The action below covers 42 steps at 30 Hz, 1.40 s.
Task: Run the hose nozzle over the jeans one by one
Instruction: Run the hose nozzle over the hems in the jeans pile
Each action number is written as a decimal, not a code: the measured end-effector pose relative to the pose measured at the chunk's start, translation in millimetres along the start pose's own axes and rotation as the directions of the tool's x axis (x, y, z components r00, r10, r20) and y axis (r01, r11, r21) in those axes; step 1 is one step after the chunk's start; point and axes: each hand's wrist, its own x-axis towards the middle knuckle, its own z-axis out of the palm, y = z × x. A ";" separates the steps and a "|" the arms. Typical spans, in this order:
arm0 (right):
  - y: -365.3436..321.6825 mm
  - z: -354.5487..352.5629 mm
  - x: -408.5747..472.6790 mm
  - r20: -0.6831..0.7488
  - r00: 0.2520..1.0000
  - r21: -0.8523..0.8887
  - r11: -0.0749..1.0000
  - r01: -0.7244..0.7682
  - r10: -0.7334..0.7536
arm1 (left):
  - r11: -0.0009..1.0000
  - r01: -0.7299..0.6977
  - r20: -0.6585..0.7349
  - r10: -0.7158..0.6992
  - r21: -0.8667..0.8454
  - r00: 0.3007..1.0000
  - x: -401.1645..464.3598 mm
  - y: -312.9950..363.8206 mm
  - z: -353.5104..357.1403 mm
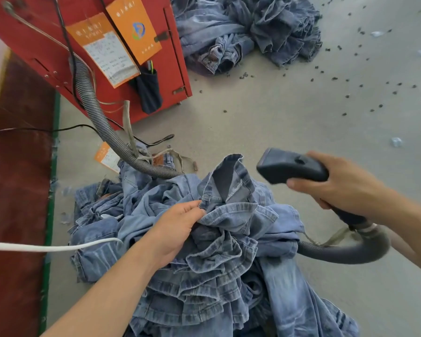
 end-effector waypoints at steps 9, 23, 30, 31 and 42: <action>-30.7 47.6 13.8 -0.134 0.985 -0.124 0.988 0.093 -0.110 | 0.996 -0.082 0.071 0.080 0.018 0.994 -9.1 -0.5 6.5; -51.5 43.7 9.9 -0.183 0.977 -0.121 0.989 0.086 -0.108 | 0.930 -0.238 0.097 0.219 0.280 0.971 -23.8 7.4 17.3; -29.5 -8.7 -1.8 -0.135 0.989 0.097 0.993 0.066 -0.052 | 0.914 -0.293 -0.161 0.346 0.281 0.924 -22.1 -10.6 -0.5; -25.0 -9.5 -2.1 -0.112 0.993 0.084 0.995 0.058 -0.048 | 0.940 -0.282 -0.225 0.322 0.192 0.920 -21.9 -14.5 -3.1; -54.8 70.7 8.0 0.330 0.919 -0.280 0.908 0.313 -0.215 | 0.785 -0.244 -0.258 0.111 -0.569 0.960 -14.8 -18.2 -30.6</action>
